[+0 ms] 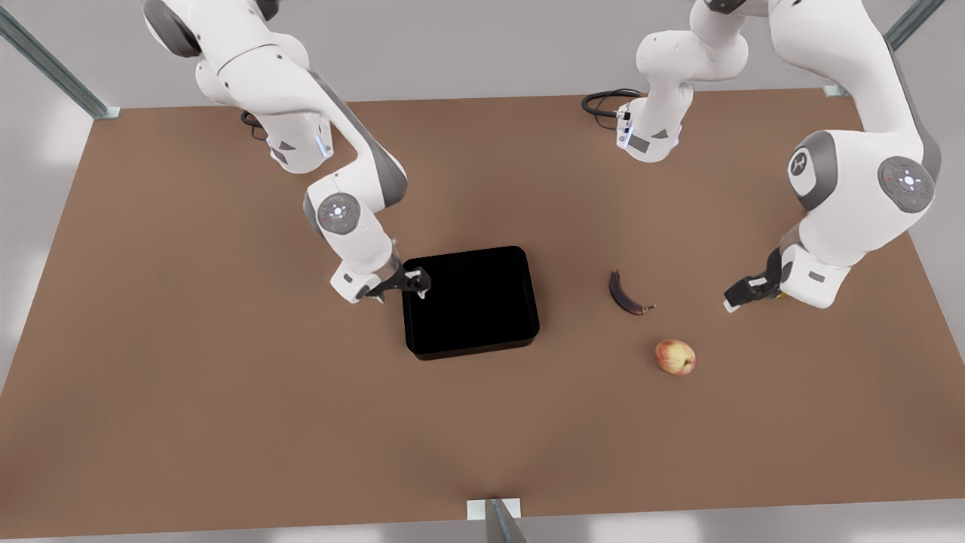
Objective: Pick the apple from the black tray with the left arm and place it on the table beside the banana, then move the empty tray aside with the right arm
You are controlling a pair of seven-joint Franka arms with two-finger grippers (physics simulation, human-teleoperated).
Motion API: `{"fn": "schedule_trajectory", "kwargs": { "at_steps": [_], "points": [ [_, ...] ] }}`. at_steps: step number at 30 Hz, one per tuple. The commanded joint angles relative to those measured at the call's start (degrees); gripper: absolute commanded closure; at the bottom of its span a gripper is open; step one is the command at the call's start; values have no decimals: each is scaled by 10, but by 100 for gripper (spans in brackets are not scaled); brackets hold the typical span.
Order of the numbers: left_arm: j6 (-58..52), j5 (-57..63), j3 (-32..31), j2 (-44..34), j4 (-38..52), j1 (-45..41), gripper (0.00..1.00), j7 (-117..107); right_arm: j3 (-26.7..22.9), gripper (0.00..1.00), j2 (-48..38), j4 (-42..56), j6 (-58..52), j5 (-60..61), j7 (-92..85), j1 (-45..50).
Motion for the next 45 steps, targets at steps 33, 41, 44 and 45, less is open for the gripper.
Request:
{"fn": "schedule_trajectory", "kwargs": {
  "at_steps": [33,41,44,45],
  "points": [
    [-40,17,-2,-21,3,25,0,235,-12,44,130,-12,22,-3,-155,10],
    [-43,17,-2,-22,9,26,0,235,-13,82,129,-12,16,0,-154,10],
    [-40,17,-2,-21,10,26,0,235,-14,85,124,-7,8,0,-155,9],
    [-41,18,-2,-22,9,26,0,235,-14,85,119,-6,3,0,-156,9]
  ]
}}
